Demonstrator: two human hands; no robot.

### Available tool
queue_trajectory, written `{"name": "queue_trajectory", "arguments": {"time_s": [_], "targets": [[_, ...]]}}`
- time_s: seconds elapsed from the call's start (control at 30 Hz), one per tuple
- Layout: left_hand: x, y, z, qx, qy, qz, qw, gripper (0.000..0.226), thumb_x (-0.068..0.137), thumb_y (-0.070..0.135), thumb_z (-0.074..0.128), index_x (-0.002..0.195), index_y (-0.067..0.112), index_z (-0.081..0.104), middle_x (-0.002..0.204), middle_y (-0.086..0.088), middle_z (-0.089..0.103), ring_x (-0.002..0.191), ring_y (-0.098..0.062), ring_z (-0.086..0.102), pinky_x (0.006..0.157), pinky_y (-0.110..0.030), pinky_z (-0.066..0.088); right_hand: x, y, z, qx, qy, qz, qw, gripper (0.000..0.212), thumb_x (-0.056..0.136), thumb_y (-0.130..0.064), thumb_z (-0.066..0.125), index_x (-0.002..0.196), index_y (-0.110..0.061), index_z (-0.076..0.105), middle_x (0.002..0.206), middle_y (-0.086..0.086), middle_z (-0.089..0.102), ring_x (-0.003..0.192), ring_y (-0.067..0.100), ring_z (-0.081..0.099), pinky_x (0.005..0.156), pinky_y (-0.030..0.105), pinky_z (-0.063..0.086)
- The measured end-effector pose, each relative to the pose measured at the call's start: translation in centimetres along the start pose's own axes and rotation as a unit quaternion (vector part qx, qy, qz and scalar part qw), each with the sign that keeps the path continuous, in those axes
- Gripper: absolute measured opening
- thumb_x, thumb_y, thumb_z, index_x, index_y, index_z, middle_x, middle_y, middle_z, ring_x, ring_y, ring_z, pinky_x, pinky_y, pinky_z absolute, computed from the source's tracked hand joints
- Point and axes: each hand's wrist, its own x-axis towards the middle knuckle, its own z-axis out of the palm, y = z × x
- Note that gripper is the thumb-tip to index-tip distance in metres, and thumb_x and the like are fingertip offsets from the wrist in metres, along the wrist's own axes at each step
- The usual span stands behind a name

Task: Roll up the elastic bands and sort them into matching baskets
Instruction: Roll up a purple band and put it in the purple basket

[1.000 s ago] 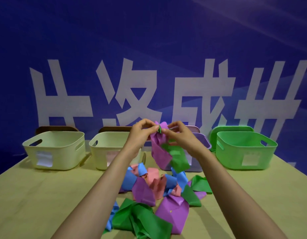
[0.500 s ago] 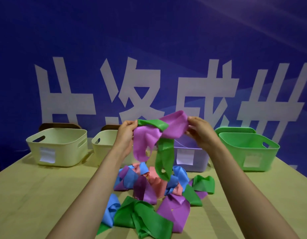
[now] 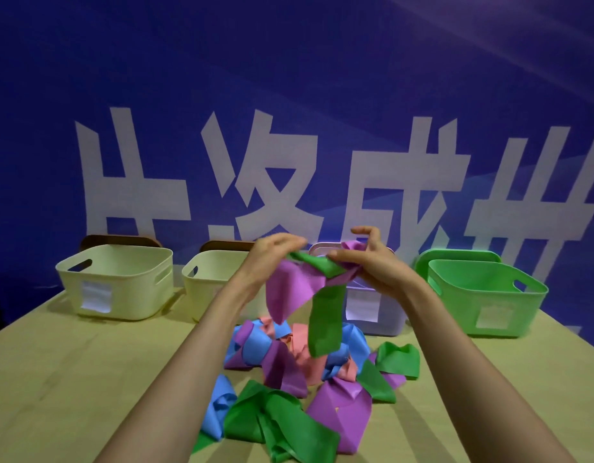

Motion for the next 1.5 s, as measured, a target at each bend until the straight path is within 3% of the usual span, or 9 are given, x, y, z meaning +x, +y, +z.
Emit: {"name": "queue_trajectory", "arguments": {"time_s": [0.1, 0.3, 0.57, 0.7, 0.8, 0.93, 1.1, 1.3, 1.5], "targets": [[-0.5, -0.6, -0.6, 0.126, -0.062, 0.034, 0.99, 0.014, 0.076, 0.025, 0.077, 0.084, 0.013, 0.076, 0.084, 0.0, 0.072, 0.079, -0.005, 0.063, 0.078, -0.02, 0.048, -0.3, -0.5, -0.6, -0.078, -0.071, -0.039, 0.994, 0.028, 0.083, -0.017, 0.068, 0.11, -0.016, 0.061, 0.098, 0.008, 0.06, 0.075, 0.009, 0.065, 0.06, 0.019, 0.052], [0.0, -1.4, -0.2, 0.116, 0.083, 0.11, 0.984, 0.007, 0.082, 0.019, 0.072, 0.081, 0.012, 0.071, 0.092, -0.003, 0.058, 0.082, -0.008, 0.055, 0.075, -0.018, 0.043, -0.5, -0.8, -0.6, -0.309, -0.134, -0.019, 0.941, 0.013, 0.086, -0.024, 0.069, 0.091, -0.013, 0.072, 0.079, 0.003, 0.066, 0.071, 0.012, 0.059, 0.065, 0.025, 0.049], [-0.4, -1.7, -0.3, -0.211, 0.059, 0.015, 0.976, 0.023, 0.1, 0.015, 0.045, 0.077, 0.012, 0.047, 0.056, 0.003, 0.04, 0.046, -0.007, 0.037, 0.049, -0.018, 0.036, 0.2, -0.8, -0.7, -0.068, 0.023, 0.061, 0.996, 0.011, 0.088, -0.017, 0.065, 0.082, -0.01, 0.07, 0.067, 0.003, 0.065, 0.05, 0.008, 0.059, 0.05, 0.019, 0.051], [-0.9, -2.2, -1.1, 0.019, -0.042, 0.023, 0.999, 0.01, 0.089, 0.024, 0.064, 0.081, 0.018, 0.066, 0.055, 0.011, 0.047, 0.049, -0.003, 0.04, 0.048, -0.013, 0.032, 1.5, 0.1, -1.0, -0.027, 0.175, 0.044, 0.983, 0.013, 0.085, -0.02, 0.069, 0.074, -0.013, 0.066, 0.063, 0.004, 0.063, 0.055, 0.012, 0.058, 0.052, 0.021, 0.05], [-0.9, -2.7, -0.7, 0.121, -0.037, 0.066, 0.99, 0.015, 0.084, 0.023, 0.07, 0.07, 0.027, 0.068, 0.056, 0.013, 0.051, 0.053, 0.001, 0.043, 0.051, -0.013, 0.031, 2.2, 0.8, -0.3, -0.069, 0.191, -0.015, 0.979, 0.016, 0.085, -0.017, 0.068, 0.071, -0.012, 0.064, 0.062, 0.006, 0.059, 0.057, 0.014, 0.052, 0.051, 0.02, 0.047], [-0.1, -2.3, -0.6, -0.032, 0.054, 0.063, 0.996, 0.015, 0.095, 0.013, 0.053, 0.088, 0.02, 0.065, 0.087, -0.001, 0.064, 0.078, -0.009, 0.056, 0.07, -0.019, 0.047, 1.8, 1.3, -0.5, -0.233, 0.093, -0.039, 0.967, 0.018, 0.082, -0.017, 0.073, 0.071, -0.004, 0.067, 0.054, 0.003, 0.057, 0.048, 0.009, 0.048, 0.046, 0.017, 0.042], [0.4, -1.4, -1.1, -0.26, 0.099, -0.007, 0.961, 0.02, 0.102, 0.01, 0.037, 0.089, 0.011, 0.052, 0.081, -0.008, 0.061, 0.069, -0.016, 0.059, 0.067, -0.029, 0.055, 0.9, 1.9, -1.8, -0.313, -0.075, 0.041, 0.946, 0.023, 0.079, -0.019, 0.076, 0.081, 0.002, 0.068, 0.067, 0.008, 0.059, 0.059, 0.011, 0.05, 0.051, 0.017, 0.042], [0.6, -2.5, -0.9, -0.265, 0.083, -0.092, 0.956, 0.026, 0.095, 0.014, 0.036, 0.076, 0.015, 0.054, 0.048, 0.004, 0.036, 0.036, -0.006, 0.028, 0.045, -0.021, 0.032, 2.0, 2.1, -2.0, 0.037, 0.148, 0.085, 0.985, 0.013, 0.093, -0.016, 0.056, 0.081, -0.013, 0.06, 0.054, 0.001, 0.064, 0.044, 0.007, 0.06, 0.043, 0.019, 0.049], [-0.3, -5.1, -0.1, 0.012, -0.064, -0.128, 0.99, 0.027, 0.088, 0.037, 0.06, 0.069, 0.017, 0.06, 0.059, 0.002, 0.045, 0.046, -0.009, 0.033, 0.049, -0.024, 0.028, 1.5, 2.0, -1.0, 0.058, 0.11, 0.032, 0.992, 0.027, 0.101, -0.01, 0.039, 0.079, -0.011, 0.055, 0.054, -0.003, 0.066, 0.047, 0.006, 0.064, 0.042, 0.018, 0.048]]}}
